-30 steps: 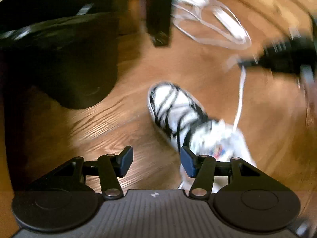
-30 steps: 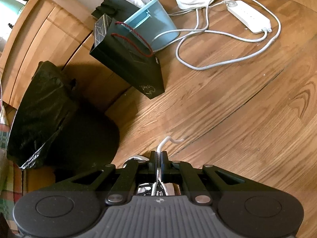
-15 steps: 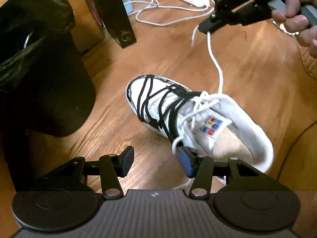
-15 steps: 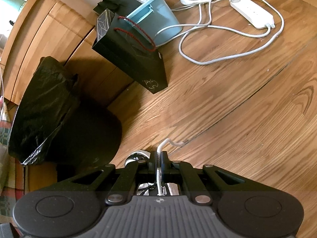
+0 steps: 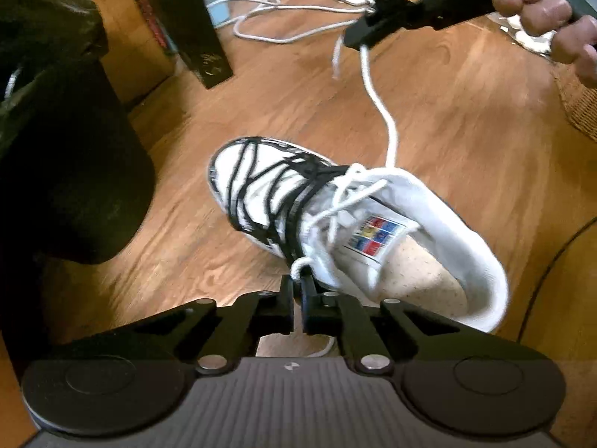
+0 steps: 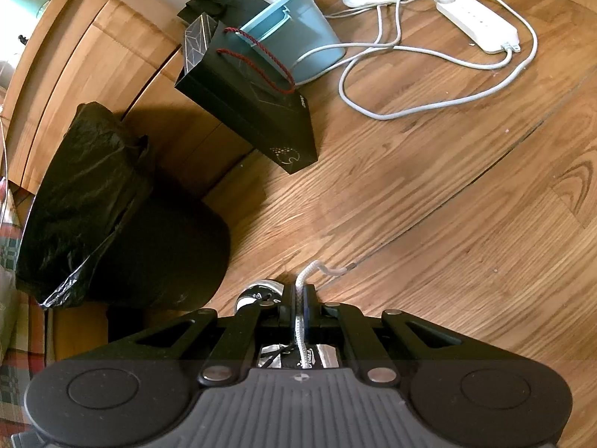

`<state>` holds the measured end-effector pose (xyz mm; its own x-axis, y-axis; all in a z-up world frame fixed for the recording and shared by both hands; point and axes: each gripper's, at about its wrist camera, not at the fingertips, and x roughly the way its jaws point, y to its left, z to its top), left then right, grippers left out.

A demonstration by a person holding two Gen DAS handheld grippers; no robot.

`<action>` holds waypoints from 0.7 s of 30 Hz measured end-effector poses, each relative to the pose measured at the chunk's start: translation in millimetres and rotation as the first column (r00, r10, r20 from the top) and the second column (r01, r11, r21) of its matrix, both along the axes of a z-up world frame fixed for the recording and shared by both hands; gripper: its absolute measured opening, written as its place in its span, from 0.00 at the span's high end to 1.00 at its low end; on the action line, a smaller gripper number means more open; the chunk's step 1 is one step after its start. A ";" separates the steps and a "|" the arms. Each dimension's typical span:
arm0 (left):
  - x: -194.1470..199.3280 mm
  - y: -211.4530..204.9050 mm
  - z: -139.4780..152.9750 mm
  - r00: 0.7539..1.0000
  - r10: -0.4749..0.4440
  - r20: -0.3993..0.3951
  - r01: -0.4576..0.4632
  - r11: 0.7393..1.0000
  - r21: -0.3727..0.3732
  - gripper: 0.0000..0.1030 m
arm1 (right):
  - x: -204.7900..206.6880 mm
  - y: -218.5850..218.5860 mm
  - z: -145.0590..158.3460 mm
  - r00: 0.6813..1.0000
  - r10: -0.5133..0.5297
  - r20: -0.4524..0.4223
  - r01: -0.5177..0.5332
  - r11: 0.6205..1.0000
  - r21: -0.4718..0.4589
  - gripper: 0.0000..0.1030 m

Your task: Lace up shoes with both hands

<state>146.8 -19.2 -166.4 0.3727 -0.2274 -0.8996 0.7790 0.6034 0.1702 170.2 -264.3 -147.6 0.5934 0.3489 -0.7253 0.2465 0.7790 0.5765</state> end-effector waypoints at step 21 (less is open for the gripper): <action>9.9 16.3 29.8 0.997 0.061 0.052 -0.056 0.994 -0.089 0.96 | -2.0 -1.3 14.0 0.996 -0.023 0.083 0.030 0.996 -0.079 0.96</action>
